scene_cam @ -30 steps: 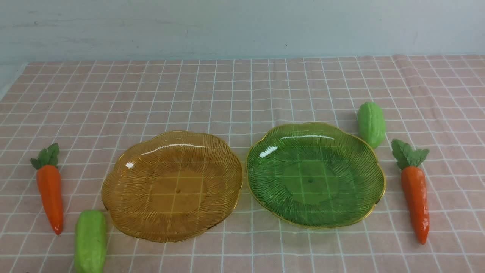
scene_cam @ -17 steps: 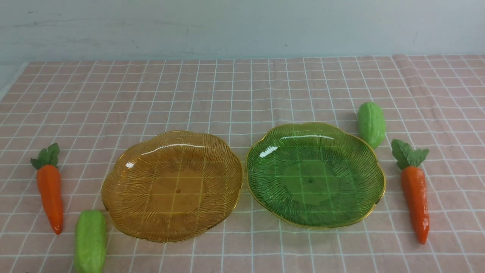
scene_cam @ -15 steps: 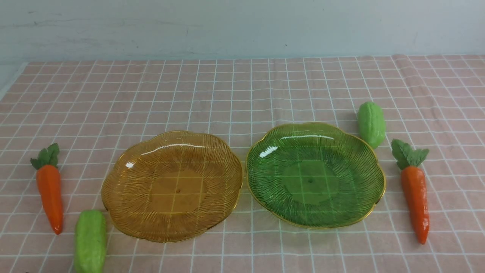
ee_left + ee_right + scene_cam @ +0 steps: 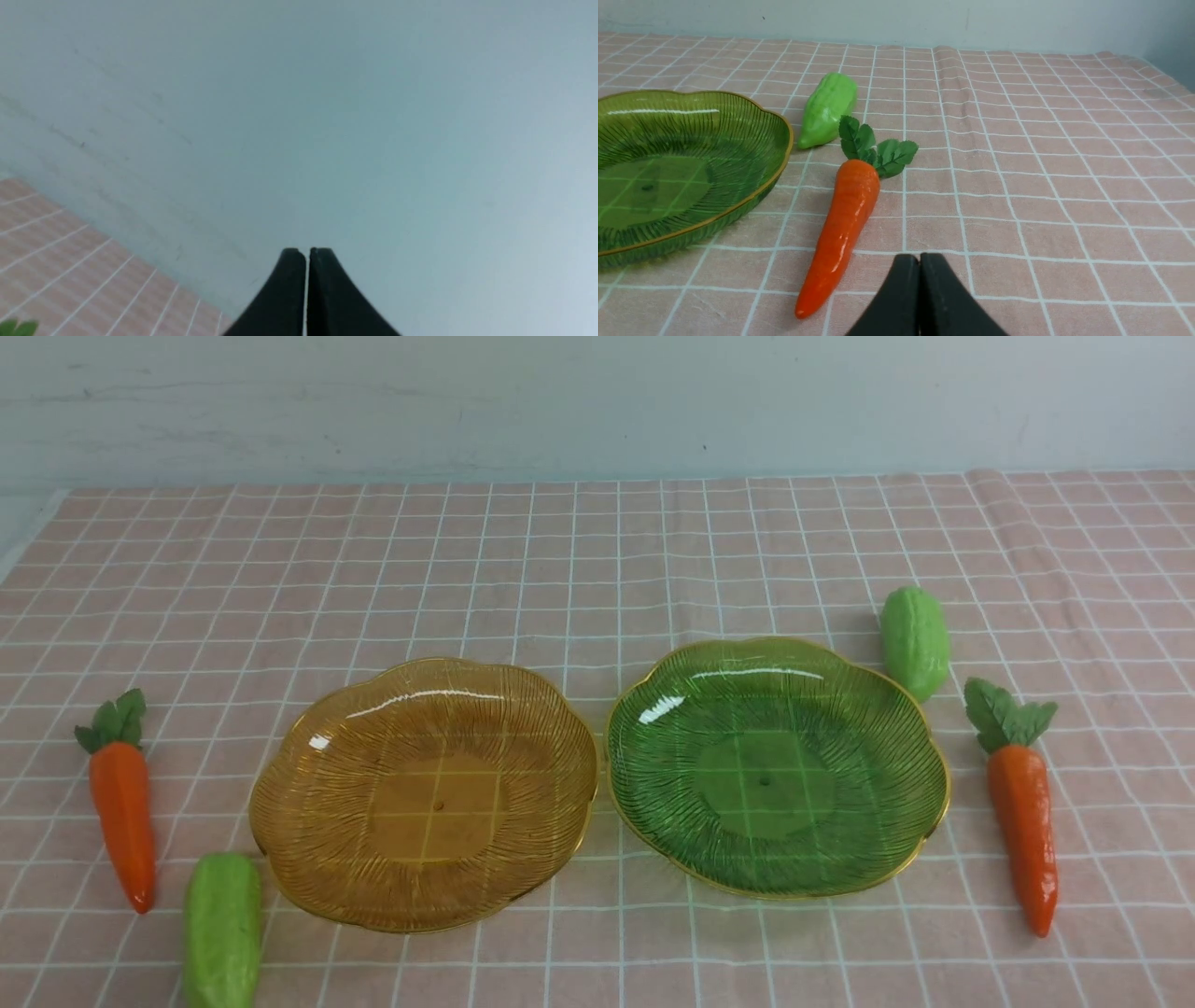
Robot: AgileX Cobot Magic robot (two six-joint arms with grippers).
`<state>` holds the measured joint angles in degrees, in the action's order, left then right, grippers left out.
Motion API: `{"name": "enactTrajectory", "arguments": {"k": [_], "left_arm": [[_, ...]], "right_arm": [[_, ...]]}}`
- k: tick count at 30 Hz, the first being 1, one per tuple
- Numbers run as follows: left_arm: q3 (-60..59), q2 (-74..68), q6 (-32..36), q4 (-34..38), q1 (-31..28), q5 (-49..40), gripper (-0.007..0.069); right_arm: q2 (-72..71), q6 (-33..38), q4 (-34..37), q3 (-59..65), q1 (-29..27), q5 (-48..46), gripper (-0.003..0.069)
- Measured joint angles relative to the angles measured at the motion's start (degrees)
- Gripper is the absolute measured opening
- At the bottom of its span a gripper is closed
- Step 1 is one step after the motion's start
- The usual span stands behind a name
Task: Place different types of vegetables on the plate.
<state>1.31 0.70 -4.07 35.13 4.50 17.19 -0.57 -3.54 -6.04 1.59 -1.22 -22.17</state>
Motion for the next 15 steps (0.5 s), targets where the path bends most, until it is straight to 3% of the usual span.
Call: {"name": "enactTrajectory", "arguments": {"k": [8,11,13,15], "left_arm": [[16.57,-4.6,8.45,-0.51,0.0,-16.43,-0.0004],[24.24,-11.1,11.98,-1.24,0.0,-26.27,-0.0004],[31.86,-19.68,14.08,-3.73,0.0,-40.34,-0.0004],[35.11,-24.92,14.02,-5.43,0.0,-45.5,-0.0004]], "right_arm": [[0.0,0.0,-2.59,0.0,0.0,0.0,-0.0015],[0.0,0.0,-2.81,0.0,0.0,0.0,-0.0015],[0.0,0.0,-2.84,0.0,0.0,0.0,-0.0015],[0.0,-0.45,-2.31,0.0,0.0,0.39,-0.0015]]}}
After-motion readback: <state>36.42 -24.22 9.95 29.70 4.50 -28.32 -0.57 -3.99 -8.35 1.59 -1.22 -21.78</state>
